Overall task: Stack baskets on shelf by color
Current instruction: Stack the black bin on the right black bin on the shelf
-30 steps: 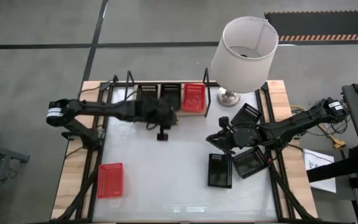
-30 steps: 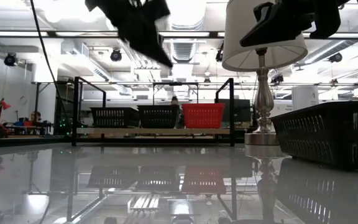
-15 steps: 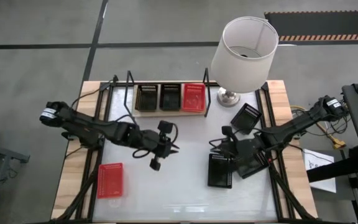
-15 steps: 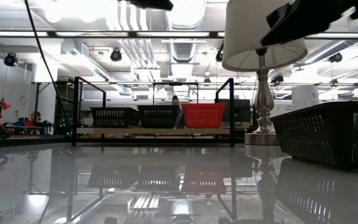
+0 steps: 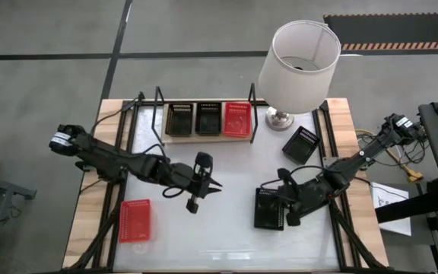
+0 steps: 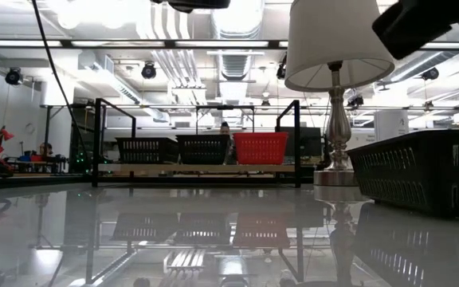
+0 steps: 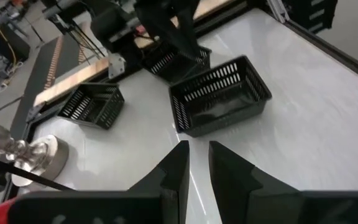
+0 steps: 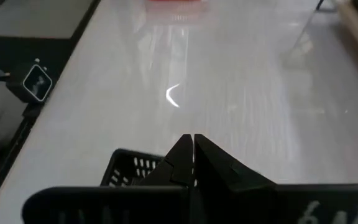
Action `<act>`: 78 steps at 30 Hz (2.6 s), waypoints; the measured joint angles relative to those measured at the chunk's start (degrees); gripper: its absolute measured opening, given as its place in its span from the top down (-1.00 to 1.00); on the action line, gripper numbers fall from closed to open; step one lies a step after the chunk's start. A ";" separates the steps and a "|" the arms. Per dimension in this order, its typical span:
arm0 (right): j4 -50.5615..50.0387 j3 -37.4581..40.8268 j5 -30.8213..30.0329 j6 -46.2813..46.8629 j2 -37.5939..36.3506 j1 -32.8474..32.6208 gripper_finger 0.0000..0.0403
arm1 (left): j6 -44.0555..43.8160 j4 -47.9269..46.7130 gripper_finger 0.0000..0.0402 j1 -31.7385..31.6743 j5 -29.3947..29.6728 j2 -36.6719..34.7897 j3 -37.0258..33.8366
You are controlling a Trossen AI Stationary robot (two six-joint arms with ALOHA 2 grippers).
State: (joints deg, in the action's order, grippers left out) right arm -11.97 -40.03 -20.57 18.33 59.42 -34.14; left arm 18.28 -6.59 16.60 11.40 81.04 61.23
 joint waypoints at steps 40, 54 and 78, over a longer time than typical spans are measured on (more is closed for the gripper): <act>-40.57 -36.29 14.61 26.28 34.99 -5.42 0.22 | -2.89 9.66 0.78 2.29 13.06 -21.69 -19.23; -41.80 -36.57 12.20 24.47 43.67 -6.13 0.23 | -2.54 12.67 0.78 4.09 13.02 -26.88 -21.51; -41.68 -50.76 1.68 2.47 44.41 2.48 0.96 | 6.19 23.39 0.78 4.41 20.46 -41.16 -29.05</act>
State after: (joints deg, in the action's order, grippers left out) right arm -53.65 -90.79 -18.89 20.80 103.83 -31.66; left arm 24.47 16.80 21.02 31.86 39.88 32.18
